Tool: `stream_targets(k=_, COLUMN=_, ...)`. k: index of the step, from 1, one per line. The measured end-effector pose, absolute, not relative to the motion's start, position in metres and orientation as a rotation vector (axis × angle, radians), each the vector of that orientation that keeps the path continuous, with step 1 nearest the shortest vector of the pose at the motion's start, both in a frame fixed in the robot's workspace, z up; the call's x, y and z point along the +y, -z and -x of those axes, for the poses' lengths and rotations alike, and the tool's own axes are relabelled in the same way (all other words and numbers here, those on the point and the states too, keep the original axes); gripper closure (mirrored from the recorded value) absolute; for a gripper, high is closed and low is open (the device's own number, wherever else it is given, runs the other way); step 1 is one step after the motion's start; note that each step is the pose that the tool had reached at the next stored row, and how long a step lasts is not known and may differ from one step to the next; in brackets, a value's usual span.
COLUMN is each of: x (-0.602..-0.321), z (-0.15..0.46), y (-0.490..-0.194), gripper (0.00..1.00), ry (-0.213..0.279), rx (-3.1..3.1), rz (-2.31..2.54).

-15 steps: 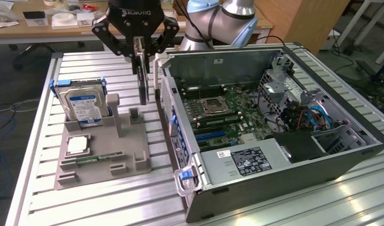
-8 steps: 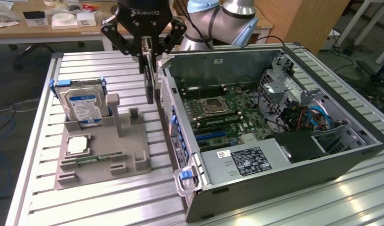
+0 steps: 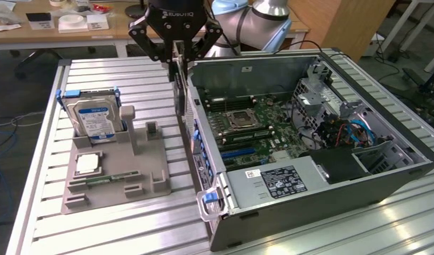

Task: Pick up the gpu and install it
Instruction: 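Pick up the gpu and move the gpu toward the slot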

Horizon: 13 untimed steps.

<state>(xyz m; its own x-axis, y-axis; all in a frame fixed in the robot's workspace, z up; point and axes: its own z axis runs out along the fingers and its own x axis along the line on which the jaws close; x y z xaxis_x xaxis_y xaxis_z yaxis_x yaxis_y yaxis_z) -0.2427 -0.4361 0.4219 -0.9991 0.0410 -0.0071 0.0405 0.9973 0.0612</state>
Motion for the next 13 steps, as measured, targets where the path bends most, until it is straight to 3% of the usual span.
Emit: stream_targets(k=13, x=-0.436, z=0.202, y=-0.422, gripper=0.74, ry=-0.105, rx=3.131, rz=-0.064)
